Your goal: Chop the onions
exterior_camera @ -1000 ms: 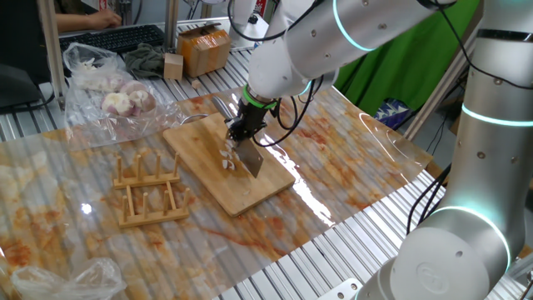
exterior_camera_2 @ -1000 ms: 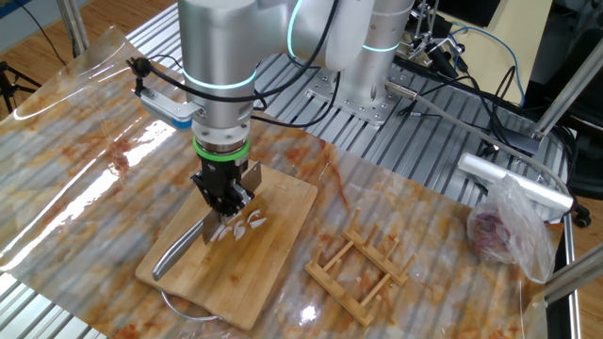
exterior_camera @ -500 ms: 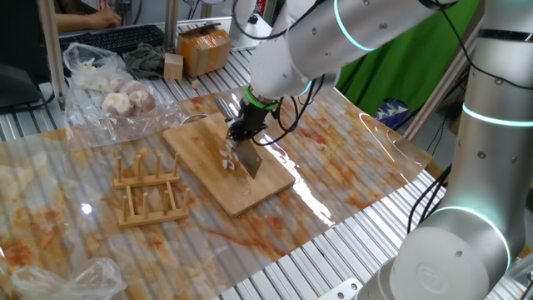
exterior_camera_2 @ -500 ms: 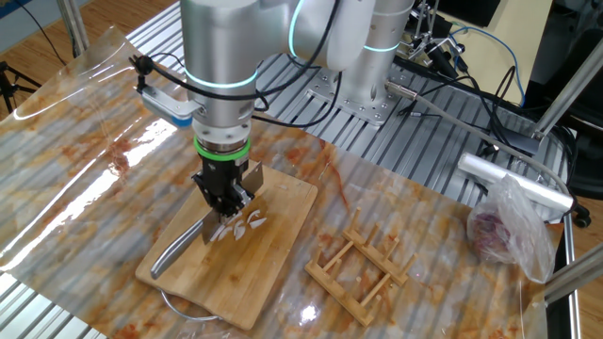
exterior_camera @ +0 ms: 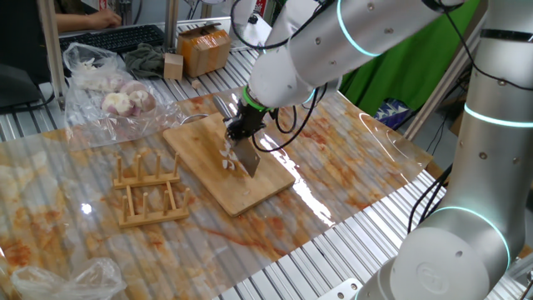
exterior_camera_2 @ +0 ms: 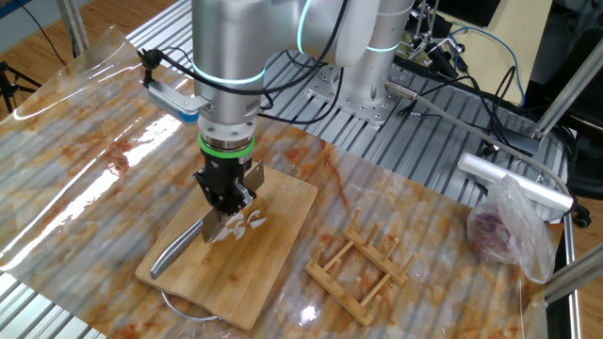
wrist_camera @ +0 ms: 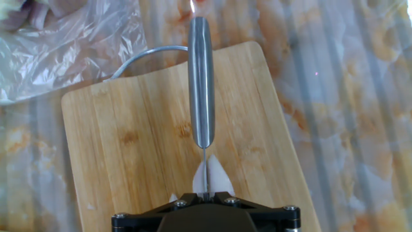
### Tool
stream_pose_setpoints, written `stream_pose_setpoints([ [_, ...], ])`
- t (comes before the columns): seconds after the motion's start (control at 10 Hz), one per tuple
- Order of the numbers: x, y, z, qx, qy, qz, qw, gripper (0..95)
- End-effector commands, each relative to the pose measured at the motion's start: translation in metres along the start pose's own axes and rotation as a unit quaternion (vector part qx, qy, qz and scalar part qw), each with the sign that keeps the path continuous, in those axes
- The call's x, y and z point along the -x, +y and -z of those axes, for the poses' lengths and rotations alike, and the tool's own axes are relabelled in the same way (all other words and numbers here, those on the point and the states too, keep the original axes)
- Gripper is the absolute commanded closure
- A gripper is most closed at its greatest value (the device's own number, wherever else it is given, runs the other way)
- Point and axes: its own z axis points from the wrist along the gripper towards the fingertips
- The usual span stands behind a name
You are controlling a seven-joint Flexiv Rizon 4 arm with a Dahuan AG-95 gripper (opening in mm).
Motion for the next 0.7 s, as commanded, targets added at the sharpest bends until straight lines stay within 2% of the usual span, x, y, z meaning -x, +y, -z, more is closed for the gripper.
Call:
stream_pose_setpoints([
  [0.1,0.002,0.000,0.004,-0.003,0.004,0.008,1.0000,95.0],
  [0.4,0.005,-0.001,0.015,-0.012,0.014,0.026,0.9995,95.0],
  [0.7,0.007,-0.006,0.024,-0.011,0.009,0.052,0.9985,95.0],
])
